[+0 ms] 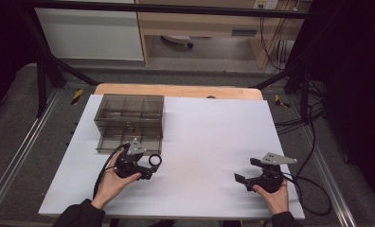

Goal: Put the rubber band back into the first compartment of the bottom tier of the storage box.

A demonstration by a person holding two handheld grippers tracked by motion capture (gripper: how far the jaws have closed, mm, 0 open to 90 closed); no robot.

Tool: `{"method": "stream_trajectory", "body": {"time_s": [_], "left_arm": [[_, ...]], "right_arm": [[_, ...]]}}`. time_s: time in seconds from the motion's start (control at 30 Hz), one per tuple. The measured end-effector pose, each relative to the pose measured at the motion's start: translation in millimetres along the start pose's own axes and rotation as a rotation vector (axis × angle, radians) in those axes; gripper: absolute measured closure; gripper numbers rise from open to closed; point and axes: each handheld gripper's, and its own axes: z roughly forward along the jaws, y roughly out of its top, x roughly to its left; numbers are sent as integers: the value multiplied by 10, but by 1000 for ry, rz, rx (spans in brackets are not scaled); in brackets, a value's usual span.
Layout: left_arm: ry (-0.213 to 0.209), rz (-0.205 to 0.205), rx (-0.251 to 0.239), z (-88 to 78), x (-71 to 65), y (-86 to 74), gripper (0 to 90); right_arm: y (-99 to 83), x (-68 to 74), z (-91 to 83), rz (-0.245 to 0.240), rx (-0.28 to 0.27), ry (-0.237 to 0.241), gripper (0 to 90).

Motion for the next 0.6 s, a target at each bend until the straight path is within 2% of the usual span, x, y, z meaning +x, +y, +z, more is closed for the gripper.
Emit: {"method": "stream_trajectory", "body": {"time_s": [0.27, 0.6], "left_arm": [[-4, 5, 19, 86, -53, -2, 299], [-5, 1, 33, 160, -66, -8, 479]], "right_arm": [[1, 1, 6, 1, 3, 0, 7], [0, 0, 9, 0, 3, 1, 7]]}}
